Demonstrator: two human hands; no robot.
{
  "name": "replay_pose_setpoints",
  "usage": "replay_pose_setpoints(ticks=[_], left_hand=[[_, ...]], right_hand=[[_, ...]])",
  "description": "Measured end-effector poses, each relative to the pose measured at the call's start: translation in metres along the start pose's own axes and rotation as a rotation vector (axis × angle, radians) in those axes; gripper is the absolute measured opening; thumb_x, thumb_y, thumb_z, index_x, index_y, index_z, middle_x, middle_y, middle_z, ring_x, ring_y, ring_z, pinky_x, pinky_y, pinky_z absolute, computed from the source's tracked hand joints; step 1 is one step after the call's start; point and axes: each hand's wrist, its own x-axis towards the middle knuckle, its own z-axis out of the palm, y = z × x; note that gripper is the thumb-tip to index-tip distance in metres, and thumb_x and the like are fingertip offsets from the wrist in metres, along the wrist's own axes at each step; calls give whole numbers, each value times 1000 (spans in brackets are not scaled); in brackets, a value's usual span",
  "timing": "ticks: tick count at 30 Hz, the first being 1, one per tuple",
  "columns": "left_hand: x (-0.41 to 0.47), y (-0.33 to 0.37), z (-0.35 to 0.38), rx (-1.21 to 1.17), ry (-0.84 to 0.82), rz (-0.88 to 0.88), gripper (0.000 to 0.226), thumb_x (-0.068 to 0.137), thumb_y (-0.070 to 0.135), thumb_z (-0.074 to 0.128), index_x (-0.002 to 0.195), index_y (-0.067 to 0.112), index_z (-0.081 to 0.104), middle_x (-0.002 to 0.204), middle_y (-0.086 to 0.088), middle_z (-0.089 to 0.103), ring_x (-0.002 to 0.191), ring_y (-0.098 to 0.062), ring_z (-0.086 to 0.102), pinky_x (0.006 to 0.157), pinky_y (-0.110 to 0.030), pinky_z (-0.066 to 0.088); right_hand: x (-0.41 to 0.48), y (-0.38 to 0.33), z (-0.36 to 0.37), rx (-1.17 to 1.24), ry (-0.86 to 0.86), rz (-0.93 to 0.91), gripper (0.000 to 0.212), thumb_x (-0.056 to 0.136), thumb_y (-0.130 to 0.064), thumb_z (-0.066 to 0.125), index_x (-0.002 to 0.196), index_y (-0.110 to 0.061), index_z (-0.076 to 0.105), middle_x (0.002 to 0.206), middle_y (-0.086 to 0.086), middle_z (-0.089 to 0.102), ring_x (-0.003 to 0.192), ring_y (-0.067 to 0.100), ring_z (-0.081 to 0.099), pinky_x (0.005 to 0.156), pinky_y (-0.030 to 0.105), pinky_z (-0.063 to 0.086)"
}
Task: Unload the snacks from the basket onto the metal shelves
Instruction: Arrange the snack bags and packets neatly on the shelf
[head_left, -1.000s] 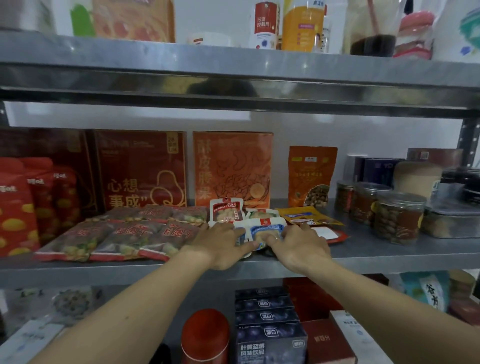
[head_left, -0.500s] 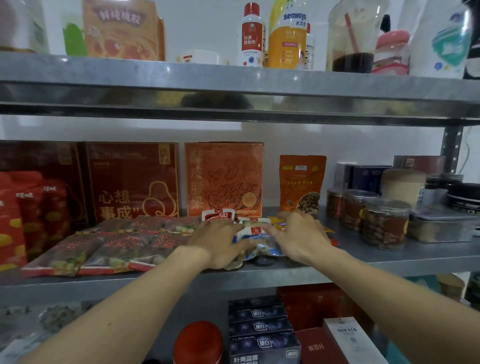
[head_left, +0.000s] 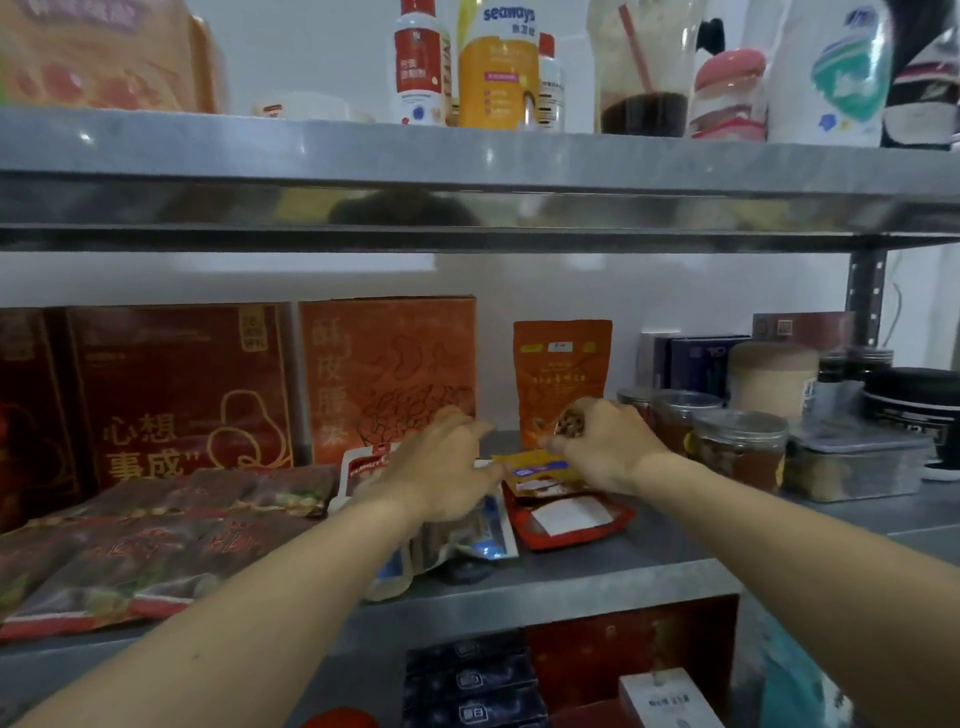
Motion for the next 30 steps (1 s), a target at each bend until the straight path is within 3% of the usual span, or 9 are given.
replay_pose_setpoints(ticks=[3, 7, 10, 14, 18, 22, 25, 27, 30], left_hand=[[45, 15, 11, -154, 36, -70, 66, 93, 52, 55, 149, 24, 34, 155, -2, 34, 141, -23, 32, 115, -39, 31], [99, 38, 25, -389, 106, -154, 70, 93, 42, 61, 151, 23, 28, 154, 0, 35, 140, -23, 36, 110, -33, 33], [136, 38, 39, -502, 146, -263, 78, 91, 41, 64, 153, 24, 19, 154, -8, 33, 138, -29, 37, 105, -35, 37], [171, 28, 54, -599, 130, -388, 89, 91, 39, 65, 155, 22, 5, 157, -13, 27, 139, -32, 36, 104, -36, 40], [198, 18, 61, -671, 103, -434, 95, 92, 35, 66, 155, 17, -2, 158, -14, 26, 139, -31, 37, 94, -30, 41], [216, 11, 71, -695, 81, -457, 84, 93, 31, 65, 154, 16, 9, 147, -11, 42, 130, -30, 47, 86, -26, 40], [231, 2, 83, -698, 65, -419, 62, 81, 37, 69, 135, 24, 42, 124, 0, 61, 108, -24, 63, 92, -36, 53], [246, -12, 95, -694, 82, -399, 55, 71, 42, 66, 121, 23, 54, 111, -1, 68, 95, -20, 68, 85, -42, 58], [250, -18, 97, -670, 104, -375, 47, 73, 42, 62, 115, 22, 56, 104, -2, 69, 88, -20, 69, 75, -39, 59]], right_hand=[[36, 20, -9, 268, 8, 52, 35, 91, -37, 66, 119, -20, 56, 111, 0, 65, 96, 19, 62, 79, 29, 47], [88, 44, -15, 515, 6, 177, 26, 92, -26, 67, 112, -20, 51, 113, 2, 62, 103, 21, 59, 94, 38, 48], [126, 55, -9, 604, -17, 275, 55, 86, -27, 73, 131, -13, 44, 122, 9, 61, 110, 27, 60, 99, 45, 49], [164, 65, 5, 613, -42, 351, 82, 87, -26, 70, 149, -4, 20, 140, 16, 49, 123, 32, 52, 102, 42, 47], [196, 74, 15, 528, 36, 352, 86, 95, -24, 59, 153, 0, 0, 151, 19, 34, 135, 34, 40, 107, 43, 42], [214, 77, 20, 527, 73, 358, 69, 96, -21, 58, 149, -2, 18, 142, 18, 45, 124, 33, 51, 95, 39, 50], [224, 77, 25, 543, 82, 361, 46, 93, -17, 56, 134, -3, 42, 126, 17, 58, 109, 31, 61, 78, 34, 51], [229, 77, 27, 561, 91, 358, 42, 91, -18, 56, 130, -4, 47, 122, 17, 61, 105, 32, 63, 79, 35, 52], [231, 75, 31, 566, 84, 365, 44, 92, -17, 56, 132, -3, 44, 124, 18, 59, 107, 32, 62, 84, 37, 54]])
